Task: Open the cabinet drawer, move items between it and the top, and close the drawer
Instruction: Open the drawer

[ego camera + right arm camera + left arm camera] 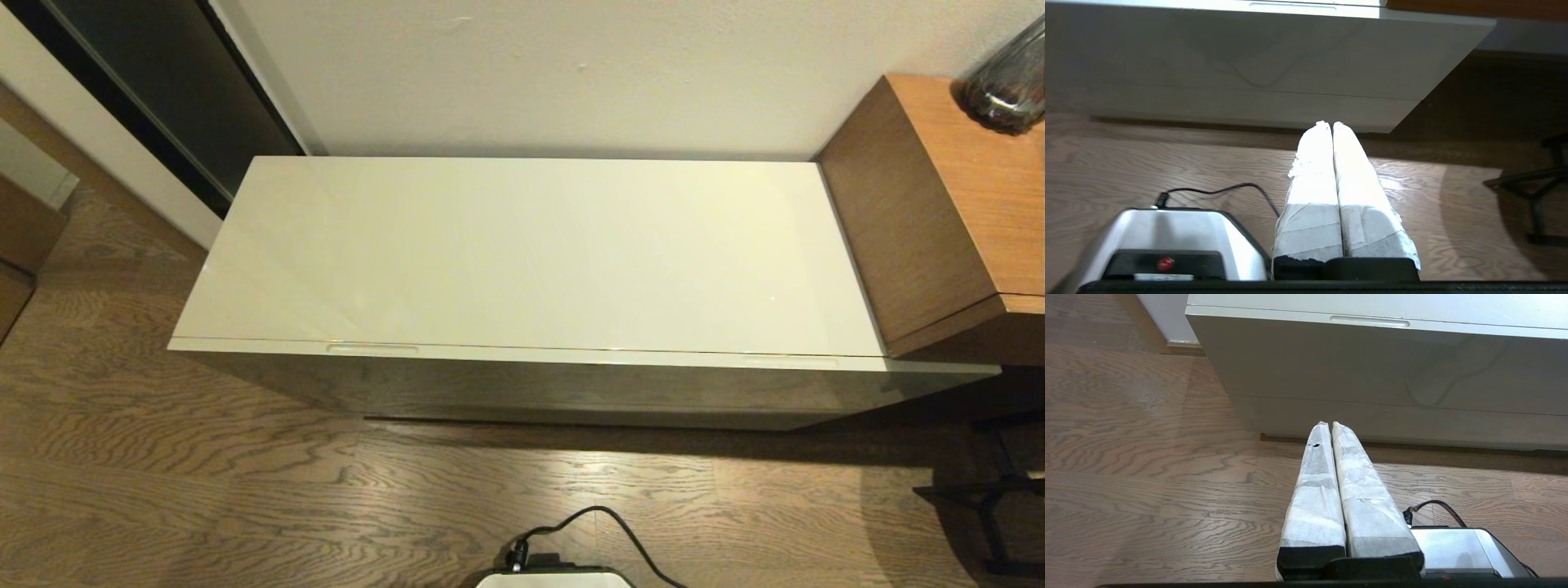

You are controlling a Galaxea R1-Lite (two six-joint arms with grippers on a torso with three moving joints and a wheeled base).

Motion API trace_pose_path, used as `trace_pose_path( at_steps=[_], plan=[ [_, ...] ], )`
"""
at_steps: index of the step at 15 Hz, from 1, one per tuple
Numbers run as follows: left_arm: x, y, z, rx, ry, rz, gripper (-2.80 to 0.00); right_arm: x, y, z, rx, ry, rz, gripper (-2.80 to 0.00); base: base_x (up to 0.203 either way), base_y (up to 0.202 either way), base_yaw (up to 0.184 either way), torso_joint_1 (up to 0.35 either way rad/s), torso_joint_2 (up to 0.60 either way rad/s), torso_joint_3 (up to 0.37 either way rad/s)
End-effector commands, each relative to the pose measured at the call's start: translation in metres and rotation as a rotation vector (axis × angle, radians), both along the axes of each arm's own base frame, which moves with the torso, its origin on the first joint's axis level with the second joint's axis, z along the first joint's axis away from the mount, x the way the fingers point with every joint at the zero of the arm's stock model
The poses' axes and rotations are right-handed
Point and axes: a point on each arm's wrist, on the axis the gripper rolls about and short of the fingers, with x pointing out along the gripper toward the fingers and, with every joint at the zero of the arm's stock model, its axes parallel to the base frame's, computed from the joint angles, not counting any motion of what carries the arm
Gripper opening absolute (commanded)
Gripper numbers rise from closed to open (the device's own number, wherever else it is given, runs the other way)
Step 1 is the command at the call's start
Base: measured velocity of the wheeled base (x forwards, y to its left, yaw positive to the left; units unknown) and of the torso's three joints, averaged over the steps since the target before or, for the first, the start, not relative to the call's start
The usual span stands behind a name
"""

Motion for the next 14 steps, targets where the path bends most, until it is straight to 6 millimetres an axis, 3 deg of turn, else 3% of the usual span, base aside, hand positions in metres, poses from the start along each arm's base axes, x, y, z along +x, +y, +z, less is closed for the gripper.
trace_pose_path(
  at_steps=[1,4,7,8,10,14],
  plan=[
    [0.000,0.000,0.000,-0.001,0.001,0.000,-2.80,0.000,0.000,0.000,-0.004,0.001,0.000,-2.80,0.000,0.000,0.000,0.000,0.00,0.000],
    [0.000,0.000,0.000,-0.001,0.001,0.000,-2.80,-0.002,0.000,0.006,-0.006,-0.001,0.001,-2.80,0.000,0.000,0.000,0.000,0.00,0.000],
    [0.000,0.000,0.000,-0.001,0.000,0.000,-2.80,-0.003,0.000,0.067,0.035,0.048,0.002,-2.80,0.000,0.000,0.000,0.000,0.00,0.000],
    [0.000,0.000,0.000,-0.001,0.001,0.000,-2.80,0.009,0.000,0.089,0.059,0.128,0.002,-2.80,0.000,0.000,0.000,0.000,0.00,0.000],
    [0.000,0.000,0.000,-0.001,0.001,0.000,-2.80,0.041,0.000,0.112,0.090,0.300,0.001,-2.80,0.000,0.000,0.000,0.000,0.00,0.000],
    [0.000,0.000,0.000,-0.001,0.001,0.000,-2.80,0.113,0.001,0.117,0.113,0.627,-0.010,-2.80,0.000,0.000,0.000,0.000,0.00,0.000]
  ],
)
